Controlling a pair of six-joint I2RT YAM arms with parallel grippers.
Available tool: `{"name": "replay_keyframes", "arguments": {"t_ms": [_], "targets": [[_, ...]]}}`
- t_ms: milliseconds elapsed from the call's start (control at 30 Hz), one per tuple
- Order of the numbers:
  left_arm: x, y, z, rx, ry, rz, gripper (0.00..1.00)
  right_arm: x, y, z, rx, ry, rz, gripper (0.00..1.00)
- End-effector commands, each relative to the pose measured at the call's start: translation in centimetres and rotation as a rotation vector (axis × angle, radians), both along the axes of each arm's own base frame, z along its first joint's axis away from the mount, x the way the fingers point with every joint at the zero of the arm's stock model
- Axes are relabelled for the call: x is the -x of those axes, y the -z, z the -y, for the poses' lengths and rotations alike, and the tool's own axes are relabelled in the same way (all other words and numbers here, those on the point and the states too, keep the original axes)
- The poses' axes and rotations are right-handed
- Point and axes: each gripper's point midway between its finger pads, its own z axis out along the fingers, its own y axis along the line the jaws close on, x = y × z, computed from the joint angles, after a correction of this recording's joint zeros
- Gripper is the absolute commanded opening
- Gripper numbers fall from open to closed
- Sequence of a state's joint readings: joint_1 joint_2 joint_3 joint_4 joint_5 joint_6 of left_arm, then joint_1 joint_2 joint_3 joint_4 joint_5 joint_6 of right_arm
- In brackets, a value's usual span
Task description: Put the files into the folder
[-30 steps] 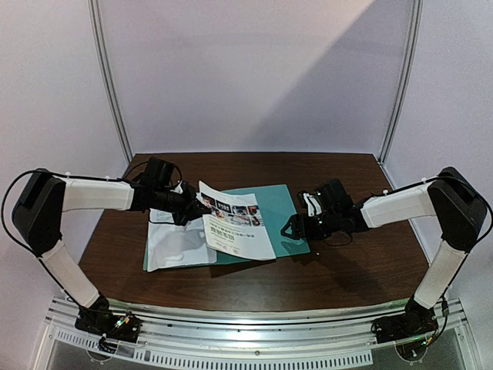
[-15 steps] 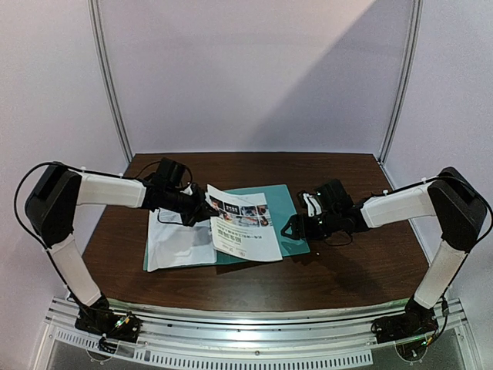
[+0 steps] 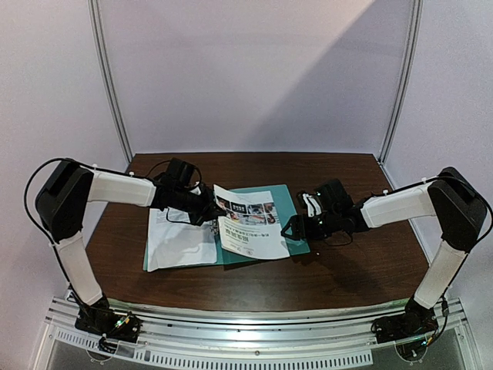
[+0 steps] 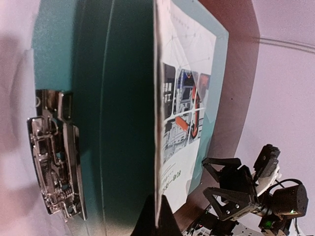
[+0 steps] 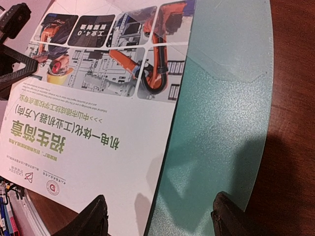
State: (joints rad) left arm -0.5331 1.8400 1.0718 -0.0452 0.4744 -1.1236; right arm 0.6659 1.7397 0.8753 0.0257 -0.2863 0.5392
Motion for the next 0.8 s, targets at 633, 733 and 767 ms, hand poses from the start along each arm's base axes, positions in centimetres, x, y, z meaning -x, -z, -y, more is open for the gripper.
{"name": "replay_keyframes", "arguments": {"t_ms": [633,733,767], "targets": [[-0.8,1.4,2.3,-0.137,0.163,0.044,0.0,2.1,1.6,1.2,0.064,-0.025,-0.08,0.72],[-0.9,1.8,2.4,-0.191,0.205,0.047,0.0,2.1,1.7,1.1,0.064,-0.026,-0.083,0.72],[-1.0,1.9,2.2,-0.215,0.216,0.048,0.0,2.2,1.7,1.1,0.066,-0.026,-0.084,0.72]]}}
